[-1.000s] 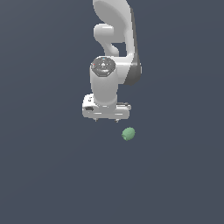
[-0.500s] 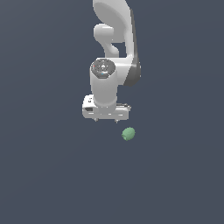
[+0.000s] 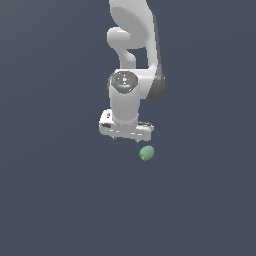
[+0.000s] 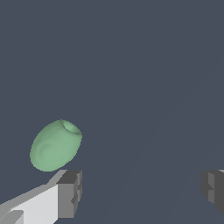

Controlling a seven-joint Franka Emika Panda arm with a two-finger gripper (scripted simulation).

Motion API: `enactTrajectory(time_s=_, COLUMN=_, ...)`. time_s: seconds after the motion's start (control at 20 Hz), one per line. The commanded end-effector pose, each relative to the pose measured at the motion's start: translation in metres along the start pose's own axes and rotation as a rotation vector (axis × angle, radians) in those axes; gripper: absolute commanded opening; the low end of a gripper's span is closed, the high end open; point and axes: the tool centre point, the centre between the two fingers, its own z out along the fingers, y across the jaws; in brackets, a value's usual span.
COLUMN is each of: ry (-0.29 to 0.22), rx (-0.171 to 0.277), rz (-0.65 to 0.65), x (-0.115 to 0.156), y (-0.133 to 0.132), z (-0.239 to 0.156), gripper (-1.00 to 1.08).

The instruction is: Pick up the object and move it to a goal position.

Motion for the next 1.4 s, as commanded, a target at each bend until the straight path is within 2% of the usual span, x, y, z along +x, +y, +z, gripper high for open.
enactTrajectory(time_s=0.0, ry=0.003, rx=0.001, rz=0.043, x=0.000, y=-0.007, z=0.003, gripper=1.00)
enactTrajectory(time_s=1.35, ry=0.035, rx=0.025, rz=0.593, x=-0.005, y=-0.092, z=0.044, gripper=1.00)
